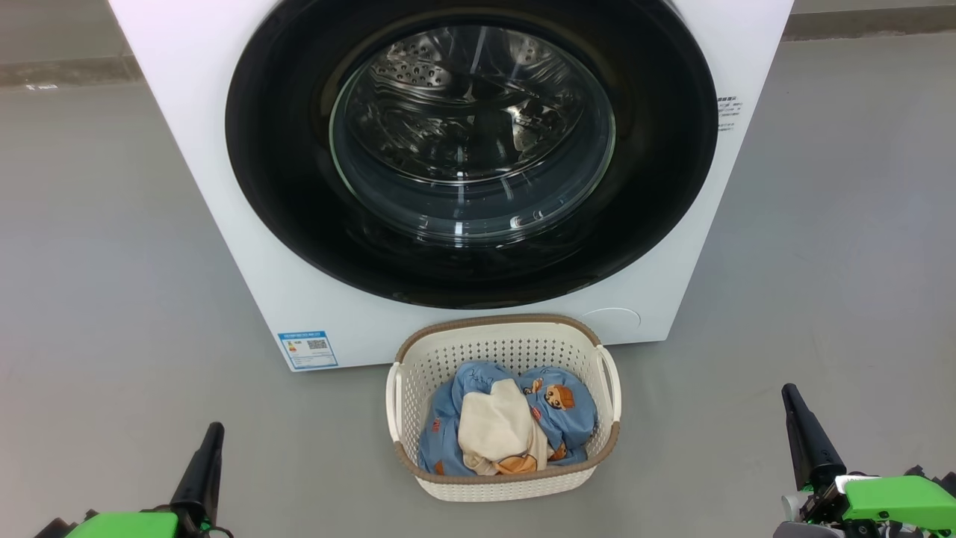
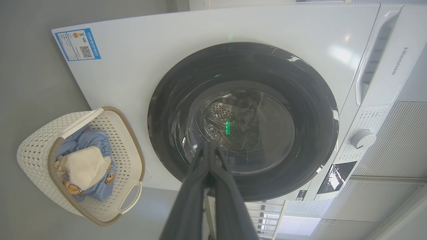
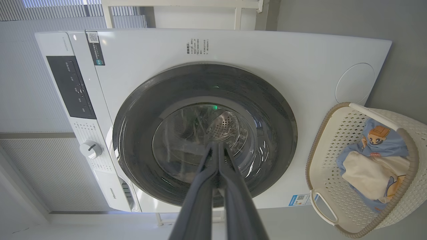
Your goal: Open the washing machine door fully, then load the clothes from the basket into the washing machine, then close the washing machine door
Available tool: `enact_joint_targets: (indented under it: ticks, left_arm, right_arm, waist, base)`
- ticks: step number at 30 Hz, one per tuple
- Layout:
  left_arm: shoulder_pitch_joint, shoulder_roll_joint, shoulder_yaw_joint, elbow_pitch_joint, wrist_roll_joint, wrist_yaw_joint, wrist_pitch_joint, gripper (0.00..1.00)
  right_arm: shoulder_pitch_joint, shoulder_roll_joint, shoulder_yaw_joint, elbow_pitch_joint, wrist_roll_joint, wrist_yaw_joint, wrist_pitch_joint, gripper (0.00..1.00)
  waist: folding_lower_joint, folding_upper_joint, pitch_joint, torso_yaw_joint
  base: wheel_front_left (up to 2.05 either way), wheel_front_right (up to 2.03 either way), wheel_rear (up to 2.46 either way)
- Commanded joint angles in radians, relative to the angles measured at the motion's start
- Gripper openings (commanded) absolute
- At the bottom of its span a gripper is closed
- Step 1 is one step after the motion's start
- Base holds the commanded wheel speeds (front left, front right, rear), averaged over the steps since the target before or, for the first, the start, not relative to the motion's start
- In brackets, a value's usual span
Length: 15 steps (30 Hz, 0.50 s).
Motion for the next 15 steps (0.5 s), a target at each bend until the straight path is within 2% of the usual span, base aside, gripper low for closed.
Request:
enact_joint_targets:
  ticks: [1,15]
  left_arm:
    - [-0.044,0.011,0.035,-0.024,0.014,-0.003,0.006,0.0]
    - [-0.044,0.011,0.036,-0.024,0.015,-0.003,0.006,0.0]
  right_arm:
    - [-0.043,-0.004,0.024,-0.024,-0.012,0.002,0.008,0.0]
    - [-0.043,-0.004,0.023,-0.024,-0.012,0.002,0.008,0.0]
  waist:
    - [0.0,0.0,0.0,0.0]
    - [0.0,0.0,0.0,0.0]
  base:
    - [0.0,0.0,0.0]
    - [0.0,0.0,0.0]
